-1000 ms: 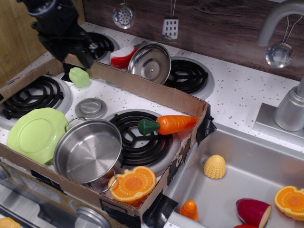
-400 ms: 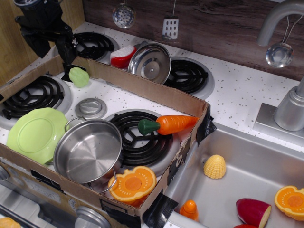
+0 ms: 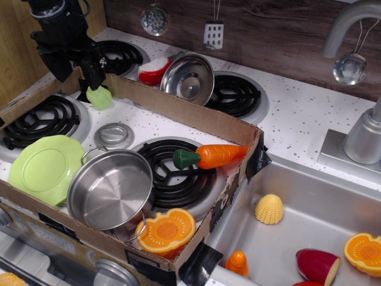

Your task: Put broccoli in pot

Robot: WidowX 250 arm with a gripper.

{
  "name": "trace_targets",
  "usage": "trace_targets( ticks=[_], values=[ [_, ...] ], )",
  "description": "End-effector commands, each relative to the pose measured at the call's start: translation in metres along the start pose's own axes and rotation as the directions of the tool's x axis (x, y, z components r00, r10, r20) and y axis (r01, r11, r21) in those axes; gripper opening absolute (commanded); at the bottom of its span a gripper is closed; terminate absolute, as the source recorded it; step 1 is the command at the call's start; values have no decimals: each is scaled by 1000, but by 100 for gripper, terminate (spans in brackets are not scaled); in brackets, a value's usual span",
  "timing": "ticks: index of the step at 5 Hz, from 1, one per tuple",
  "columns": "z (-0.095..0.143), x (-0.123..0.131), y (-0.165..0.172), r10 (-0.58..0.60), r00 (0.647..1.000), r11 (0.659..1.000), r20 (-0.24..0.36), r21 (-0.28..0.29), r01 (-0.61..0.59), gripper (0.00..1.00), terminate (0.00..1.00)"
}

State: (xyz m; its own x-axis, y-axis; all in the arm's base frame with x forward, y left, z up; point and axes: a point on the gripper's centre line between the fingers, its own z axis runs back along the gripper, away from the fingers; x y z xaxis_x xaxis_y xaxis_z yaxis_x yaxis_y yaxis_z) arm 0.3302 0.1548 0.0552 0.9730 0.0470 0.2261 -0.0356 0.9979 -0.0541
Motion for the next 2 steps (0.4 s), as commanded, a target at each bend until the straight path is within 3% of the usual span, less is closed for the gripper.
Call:
trace_targets(
  ticks=[1,2],
  values=[
    [1,13,-1,-3,999,1000,53,12,3,100,0],
    [-12,14,-3,-5,998,1000,60,-9,6,100,0]
  ],
)
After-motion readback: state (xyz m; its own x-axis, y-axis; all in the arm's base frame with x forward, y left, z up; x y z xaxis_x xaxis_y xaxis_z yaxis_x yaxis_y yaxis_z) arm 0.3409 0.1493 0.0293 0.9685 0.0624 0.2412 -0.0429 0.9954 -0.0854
